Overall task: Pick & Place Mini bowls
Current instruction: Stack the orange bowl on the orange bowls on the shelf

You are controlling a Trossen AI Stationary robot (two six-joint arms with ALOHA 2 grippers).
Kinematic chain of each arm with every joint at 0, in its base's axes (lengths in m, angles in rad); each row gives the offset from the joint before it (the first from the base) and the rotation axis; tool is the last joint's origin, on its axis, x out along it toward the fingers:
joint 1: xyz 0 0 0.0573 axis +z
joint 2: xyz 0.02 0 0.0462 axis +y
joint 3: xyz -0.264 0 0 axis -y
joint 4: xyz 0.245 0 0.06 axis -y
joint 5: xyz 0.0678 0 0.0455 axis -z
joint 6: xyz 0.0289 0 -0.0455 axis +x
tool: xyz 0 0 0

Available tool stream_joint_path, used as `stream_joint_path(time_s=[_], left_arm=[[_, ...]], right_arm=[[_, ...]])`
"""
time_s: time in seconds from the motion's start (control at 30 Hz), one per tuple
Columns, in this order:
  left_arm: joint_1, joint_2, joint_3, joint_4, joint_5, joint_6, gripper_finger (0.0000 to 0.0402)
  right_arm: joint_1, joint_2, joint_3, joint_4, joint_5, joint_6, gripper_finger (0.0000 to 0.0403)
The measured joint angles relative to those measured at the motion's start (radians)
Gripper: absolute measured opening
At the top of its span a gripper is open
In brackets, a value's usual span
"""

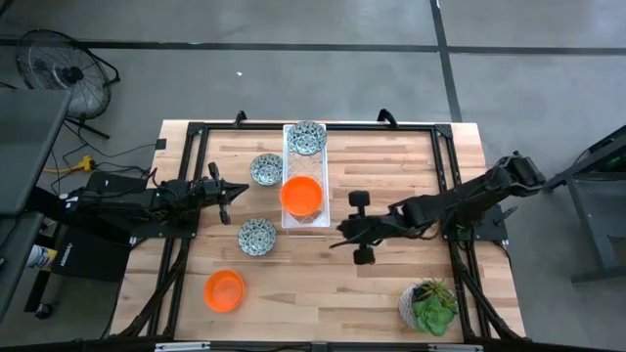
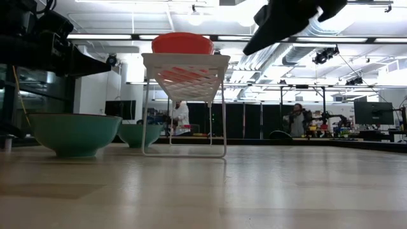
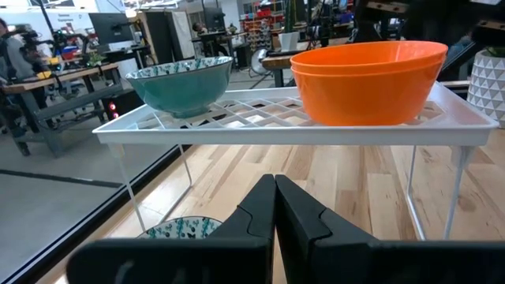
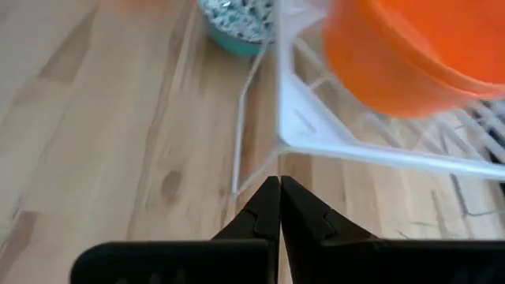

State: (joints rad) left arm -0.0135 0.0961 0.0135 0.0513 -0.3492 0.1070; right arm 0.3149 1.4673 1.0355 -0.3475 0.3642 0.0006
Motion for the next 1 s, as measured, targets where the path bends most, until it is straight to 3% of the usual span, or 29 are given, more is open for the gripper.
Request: stream_joint_path(time_s=[0.23, 0.53, 1.0], left_arm=[[0.000, 0.000, 0.000, 0.000, 0.000, 0.000, 0.0001], [0.000, 0.000, 0.000, 0.000, 0.000, 0.000, 0.0001], [0.000, 0.000, 0.000, 0.000, 0.000, 0.000, 0.0001]], right_arm=[[0.000, -0.147, -0.148, 0.176, 0.072, -0.005, 0.0000], [0.031, -0.283, -0.255, 0.267, 0.066, -0.052, 0.0000], [0.035, -0.330, -0.306, 0.279, 0.021, -0.027, 0.0000]])
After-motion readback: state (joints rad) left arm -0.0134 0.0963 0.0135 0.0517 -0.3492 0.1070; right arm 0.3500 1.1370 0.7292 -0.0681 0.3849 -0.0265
